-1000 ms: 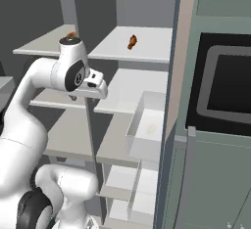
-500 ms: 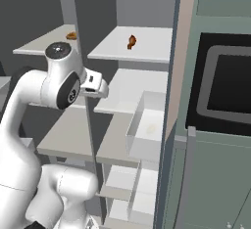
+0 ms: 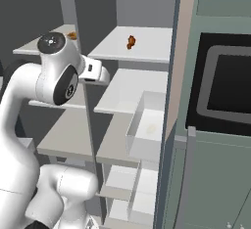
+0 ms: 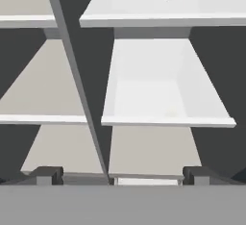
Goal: There's a chicken drumstick in the fridge that needs to be moved to the freezer for freezing. Pick up the chicken drumstick from the fridge, place it on any shelf in the freezer, and close the fridge and freezer doors when done.
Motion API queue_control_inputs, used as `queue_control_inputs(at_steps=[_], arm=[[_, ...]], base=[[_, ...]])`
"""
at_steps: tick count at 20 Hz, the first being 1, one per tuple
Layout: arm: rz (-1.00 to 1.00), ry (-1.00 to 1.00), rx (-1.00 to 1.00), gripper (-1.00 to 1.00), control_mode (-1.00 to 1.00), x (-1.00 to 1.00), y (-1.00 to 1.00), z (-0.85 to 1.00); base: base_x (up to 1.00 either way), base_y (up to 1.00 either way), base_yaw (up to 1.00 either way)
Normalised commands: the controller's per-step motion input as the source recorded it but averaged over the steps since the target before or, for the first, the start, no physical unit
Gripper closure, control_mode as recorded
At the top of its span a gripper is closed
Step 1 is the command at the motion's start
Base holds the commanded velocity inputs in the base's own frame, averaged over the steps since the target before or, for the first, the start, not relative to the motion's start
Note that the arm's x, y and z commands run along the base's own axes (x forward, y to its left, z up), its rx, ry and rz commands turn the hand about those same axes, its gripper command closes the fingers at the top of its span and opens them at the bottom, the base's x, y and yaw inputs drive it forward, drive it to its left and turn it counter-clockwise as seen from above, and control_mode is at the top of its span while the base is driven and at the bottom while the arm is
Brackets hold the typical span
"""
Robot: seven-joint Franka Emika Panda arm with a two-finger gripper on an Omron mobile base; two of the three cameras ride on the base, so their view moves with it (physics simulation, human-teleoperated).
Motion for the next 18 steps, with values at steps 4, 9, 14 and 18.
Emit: queue_control_inputs(at_steps=[4,9,14,18], arm=[[-0.02,-0.07,-0.01,-1.00,-1.00,0.00,-0.03,0.42],[0.00,-0.08,-0.01,-1.00,-1.00,0.17,0.00,0.15],[-0.03,-0.08,0.00,-1.00,-1.00,0.17,-0.12,0.26],[-0.06,-0.09,0.00,-1.00,-1.00,0.22,-0.20,0.23]], base=[[0.00,0.00,0.00],[0.00,0.00,0.00],[0.00,0.00,0.00],[0.00,0.00,0.00]])
